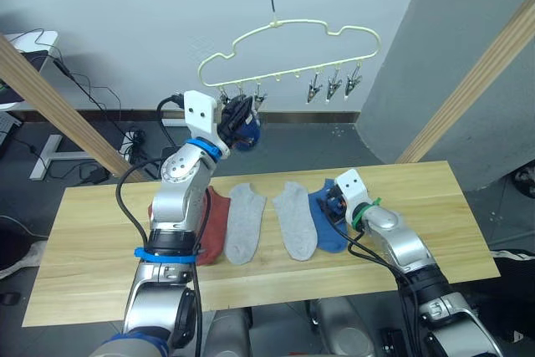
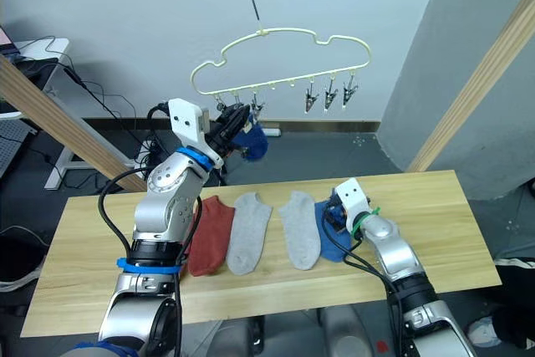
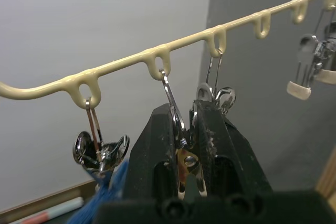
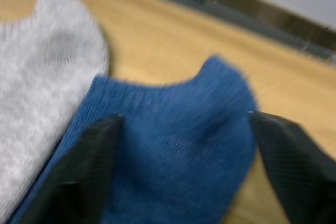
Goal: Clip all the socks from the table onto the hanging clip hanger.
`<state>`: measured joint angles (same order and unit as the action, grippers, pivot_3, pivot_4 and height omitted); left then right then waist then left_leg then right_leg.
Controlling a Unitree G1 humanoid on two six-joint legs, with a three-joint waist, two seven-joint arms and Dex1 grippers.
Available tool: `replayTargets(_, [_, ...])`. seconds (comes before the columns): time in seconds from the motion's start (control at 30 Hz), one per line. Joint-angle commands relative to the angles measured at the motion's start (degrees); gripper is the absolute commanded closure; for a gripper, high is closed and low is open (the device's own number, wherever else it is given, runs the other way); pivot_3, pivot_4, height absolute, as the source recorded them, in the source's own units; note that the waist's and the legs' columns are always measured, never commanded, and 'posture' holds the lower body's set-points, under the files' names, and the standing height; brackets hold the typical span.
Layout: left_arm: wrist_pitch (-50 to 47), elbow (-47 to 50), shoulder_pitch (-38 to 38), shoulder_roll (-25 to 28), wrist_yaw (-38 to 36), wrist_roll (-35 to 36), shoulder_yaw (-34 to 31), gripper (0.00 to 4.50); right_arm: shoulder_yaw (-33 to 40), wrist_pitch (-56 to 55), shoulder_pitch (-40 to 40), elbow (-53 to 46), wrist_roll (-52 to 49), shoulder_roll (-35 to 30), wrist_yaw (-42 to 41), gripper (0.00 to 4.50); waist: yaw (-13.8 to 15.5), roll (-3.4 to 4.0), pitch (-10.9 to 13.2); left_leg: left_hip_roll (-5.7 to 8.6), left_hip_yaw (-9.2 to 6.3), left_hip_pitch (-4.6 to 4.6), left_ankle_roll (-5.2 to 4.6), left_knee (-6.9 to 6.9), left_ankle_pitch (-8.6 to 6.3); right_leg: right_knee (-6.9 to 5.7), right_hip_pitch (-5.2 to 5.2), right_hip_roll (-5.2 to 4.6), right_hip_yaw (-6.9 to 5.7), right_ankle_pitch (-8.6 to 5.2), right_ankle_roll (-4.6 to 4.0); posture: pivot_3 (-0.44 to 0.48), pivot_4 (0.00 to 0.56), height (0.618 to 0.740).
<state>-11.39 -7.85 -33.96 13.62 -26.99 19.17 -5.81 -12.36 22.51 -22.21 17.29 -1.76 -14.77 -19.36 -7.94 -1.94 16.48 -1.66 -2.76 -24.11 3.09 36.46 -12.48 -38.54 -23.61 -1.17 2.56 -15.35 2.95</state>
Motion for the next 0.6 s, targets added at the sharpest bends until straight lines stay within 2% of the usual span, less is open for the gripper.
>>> replayTargets(0.03, [-1.7, 4.7, 0.3, 0.9, -2.4, 2.5, -0.2, 4.26, 0.7, -0.7, -0.4, 0.8, 0.6, 0.2, -0.8, 1.98, 0.0, 0.00, 0.0, 0.00, 0.00, 0.00, 0.00, 0.00, 0.00, 0.00, 0.00, 0.00, 0.00, 0.00, 0.00, -0.202, 0.294, 0.740])
replayTargets(0.27, [-7.1, 6.8, 0.1, 2.6, -4.6, 6.5, -1.5, 4.26, -0.1, -1.7, 0.2, -1.9, 1.5, -1.1, -3.3, 4.46, 0.0, 0.01, 0.0, 0.00, -0.01, 0.01, 0.00, 0.00, 0.00, -0.02, 0.00, 0.00, 0.00, 0.00, 0.00, -0.199, 0.292, 0.740])
replayTargets(0.43, [-10.6, 8.1, -0.9, 3.6, -4.8, 9.1, -2.6, 4.26, -3.6, -3.1, -0.8, -12.9, 4.1, -8.1, -11.7, 4.50, 0.0, 0.13, 0.1, 0.01, 0.00, -0.01, 0.00, 0.00, 0.00, 0.01, -0.01, -0.01, 0.00, 0.00, 0.01, -0.205, 0.294, 0.740])
replayTargets(0.6, [-13.6, 8.9, -1.5, 5.0, -6.0, 11.3, -3.2, 4.26, -6.4, -5.5, -6.3, -19.9, 5.9, -13.3, -19.6, 4.50, -0.2, 0.15, 0.4, 0.00, -0.01, 0.03, 0.00, 0.00, 0.00, -0.02, -0.01, 0.02, 0.00, -0.01, 0.01, -0.214, 0.293, 0.740])
